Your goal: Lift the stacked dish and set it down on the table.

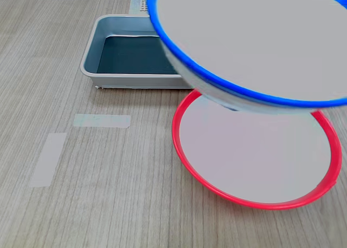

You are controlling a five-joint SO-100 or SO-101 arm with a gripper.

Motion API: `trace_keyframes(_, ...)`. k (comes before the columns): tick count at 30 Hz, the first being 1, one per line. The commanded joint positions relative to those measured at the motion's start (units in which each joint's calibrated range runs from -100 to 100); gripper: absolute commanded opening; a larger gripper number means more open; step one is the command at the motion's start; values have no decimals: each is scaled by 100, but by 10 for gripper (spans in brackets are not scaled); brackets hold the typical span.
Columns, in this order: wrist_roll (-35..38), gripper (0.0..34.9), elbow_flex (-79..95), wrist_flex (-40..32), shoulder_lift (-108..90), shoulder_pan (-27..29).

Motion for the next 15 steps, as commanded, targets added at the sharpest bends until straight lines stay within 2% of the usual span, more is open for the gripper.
trace_keyframes(1,93,0,104,-295,-423,595)
trace_keyframes(5,337,0,186,-336,-227,1376)
trace_keyframes(8,440,0,167,-427,4,1743)
trace_keyframes(15,576,0,-69,-815,1018,2280)
